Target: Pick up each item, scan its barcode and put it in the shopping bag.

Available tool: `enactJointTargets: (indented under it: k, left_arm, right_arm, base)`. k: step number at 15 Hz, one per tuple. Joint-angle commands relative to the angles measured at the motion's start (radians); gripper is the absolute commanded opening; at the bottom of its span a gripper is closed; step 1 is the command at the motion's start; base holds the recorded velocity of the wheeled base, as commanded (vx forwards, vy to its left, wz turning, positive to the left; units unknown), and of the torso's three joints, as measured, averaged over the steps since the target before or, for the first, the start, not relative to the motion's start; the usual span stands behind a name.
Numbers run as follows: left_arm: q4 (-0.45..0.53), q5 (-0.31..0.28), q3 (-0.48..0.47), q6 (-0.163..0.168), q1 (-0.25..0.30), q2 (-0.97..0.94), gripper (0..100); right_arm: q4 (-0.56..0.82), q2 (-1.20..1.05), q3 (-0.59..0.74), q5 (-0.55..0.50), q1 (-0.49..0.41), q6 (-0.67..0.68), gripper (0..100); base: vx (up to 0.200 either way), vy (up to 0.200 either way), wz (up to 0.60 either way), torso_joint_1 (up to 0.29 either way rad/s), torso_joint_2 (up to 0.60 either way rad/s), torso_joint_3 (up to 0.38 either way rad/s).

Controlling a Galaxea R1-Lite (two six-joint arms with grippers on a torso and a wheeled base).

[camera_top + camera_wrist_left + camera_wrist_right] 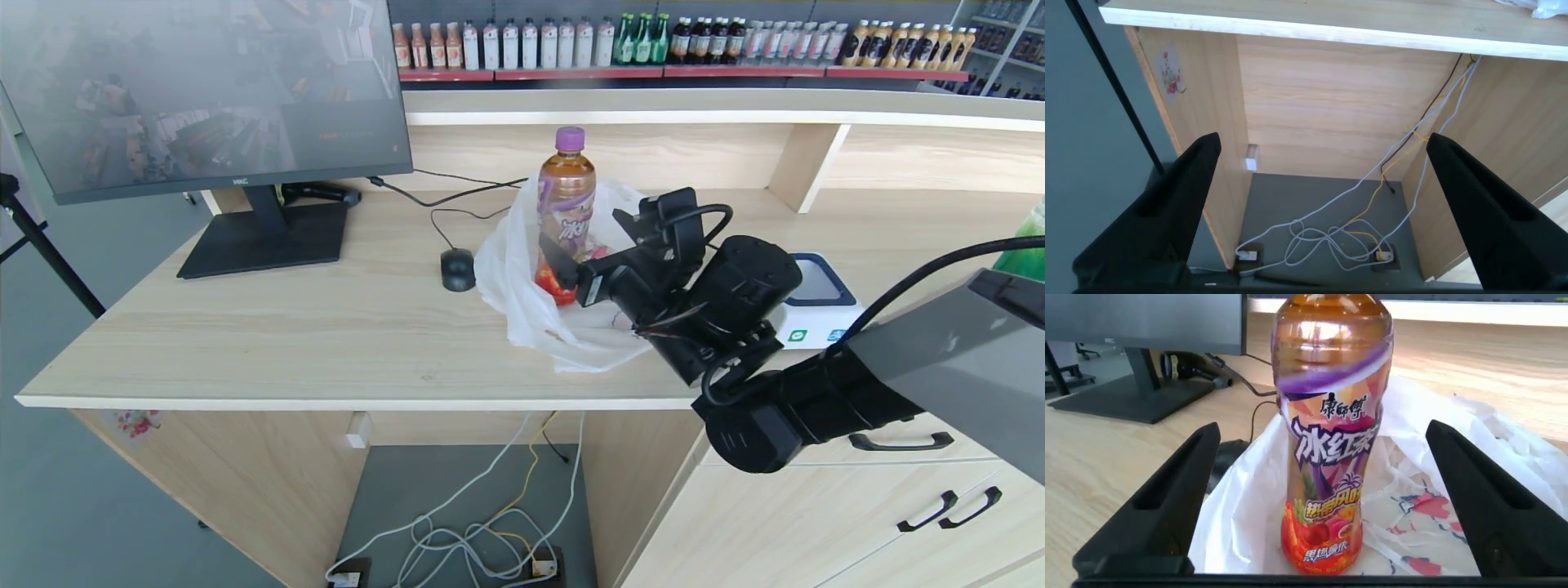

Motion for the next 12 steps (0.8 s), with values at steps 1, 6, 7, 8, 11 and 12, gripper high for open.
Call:
enactJointTargets:
  k: [1, 6, 7, 8, 11, 12]
  left_arm:
    - [0.000, -0.001, 0.000, 0.000, 0.000, 0.000, 100]
    - [0.000, -0.001, 0.000, -0.001, 0.000, 0.000, 100]
    - [0.000, 0.000, 0.000, 0.000, 0.000, 0.000, 100]
    - [0.000, -0.001, 0.000, -0.001, 0.000, 0.000, 100]
    - [0.000, 0.000, 0.000, 0.000, 0.000, 0.000, 100]
    - [0.000, 0.000, 0.000, -0.001, 0.000, 0.000, 100]
  right_arm:
    - [-0.024, -0.090, 0.082, 0.000, 0.000, 0.000, 100]
    - [-0.168, -0.156, 0.289, -0.003, 0.001, 0.003, 100]
    - [-0.171, -0.164, 0.337, -0.003, 0.001, 0.008, 100]
    - [-0.171, -0.191, 0.375, -0.005, 0.001, 0.017, 100]
    - [-0.171, -0.266, 0.470, -0.008, 0.001, 0.020, 100]
    - [-0.171, -0.280, 0.493, -0.008, 0.001, 0.020, 100]
  base:
    - [0.000, 0.000, 0.00, 0.000, 0.00, 0.000]
    - [0.000, 0.000, 0.00, 0.000, 0.00, 0.000]
    - [0.000, 0.000, 0.00, 0.000, 0.00, 0.000]
    - [0.000, 0.000, 0.00, 0.000, 0.00, 0.000]
    - [0.000, 0.000, 0.00, 0.000, 0.00, 0.000]
    - [0.000, 0.000, 0.00, 0.000, 0.00, 0.000]
